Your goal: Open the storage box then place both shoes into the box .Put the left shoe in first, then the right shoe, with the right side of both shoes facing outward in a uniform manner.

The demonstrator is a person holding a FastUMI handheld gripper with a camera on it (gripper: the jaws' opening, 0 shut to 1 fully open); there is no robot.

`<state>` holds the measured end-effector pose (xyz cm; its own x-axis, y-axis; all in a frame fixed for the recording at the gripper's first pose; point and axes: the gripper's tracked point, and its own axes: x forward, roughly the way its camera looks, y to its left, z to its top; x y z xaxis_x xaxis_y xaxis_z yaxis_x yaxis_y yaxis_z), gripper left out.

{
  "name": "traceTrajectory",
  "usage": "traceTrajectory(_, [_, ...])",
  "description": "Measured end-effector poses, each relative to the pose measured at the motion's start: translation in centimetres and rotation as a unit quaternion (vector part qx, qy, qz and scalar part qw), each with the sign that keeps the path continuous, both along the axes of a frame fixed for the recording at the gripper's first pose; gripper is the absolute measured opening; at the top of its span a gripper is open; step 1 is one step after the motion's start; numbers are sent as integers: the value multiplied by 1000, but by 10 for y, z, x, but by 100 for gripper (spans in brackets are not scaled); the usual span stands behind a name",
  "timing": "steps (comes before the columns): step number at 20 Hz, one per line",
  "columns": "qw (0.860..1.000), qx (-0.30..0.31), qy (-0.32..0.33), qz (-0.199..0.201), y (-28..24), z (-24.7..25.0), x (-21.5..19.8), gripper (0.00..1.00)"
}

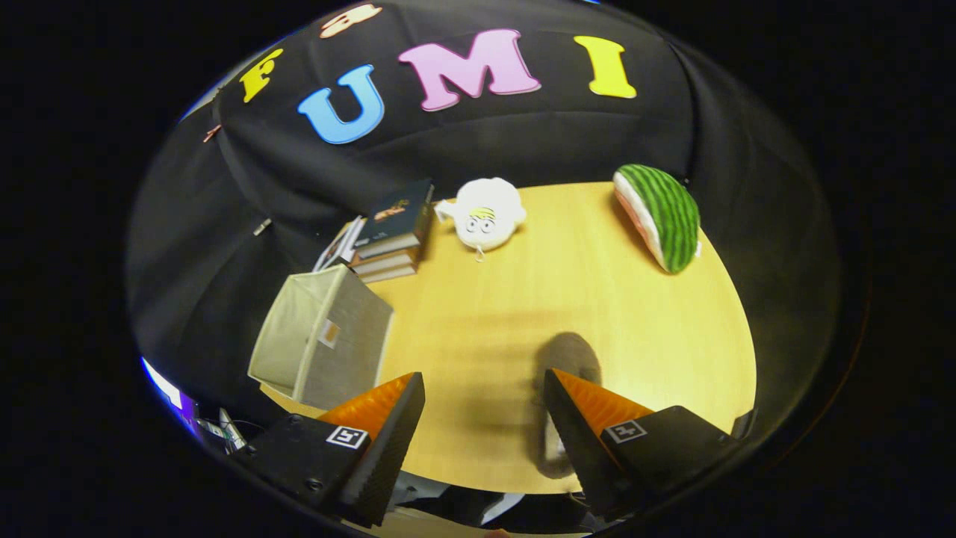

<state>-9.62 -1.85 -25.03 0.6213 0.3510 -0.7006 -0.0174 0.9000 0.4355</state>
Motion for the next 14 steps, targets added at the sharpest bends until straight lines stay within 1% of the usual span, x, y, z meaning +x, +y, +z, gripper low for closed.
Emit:
traceTrajectory(4, [998, -43, 41, 3, -42, -65, -28, 99])
traceTrajectory(6, [997, -56, 57, 8, -53, -91, -32, 99])
traceTrajectory(8, [995, -64, 68, 19, -54, -114, -31, 99])
traceTrajectory(12, [991, -90, 78, 58, -46, -151, -29, 96])
traceTrajectory(13, [990, -99, 74, 63, -45, -156, -26, 94])
traceTrajectory(14, [991, -100, 67, 66, -42, -159, -22, 89])
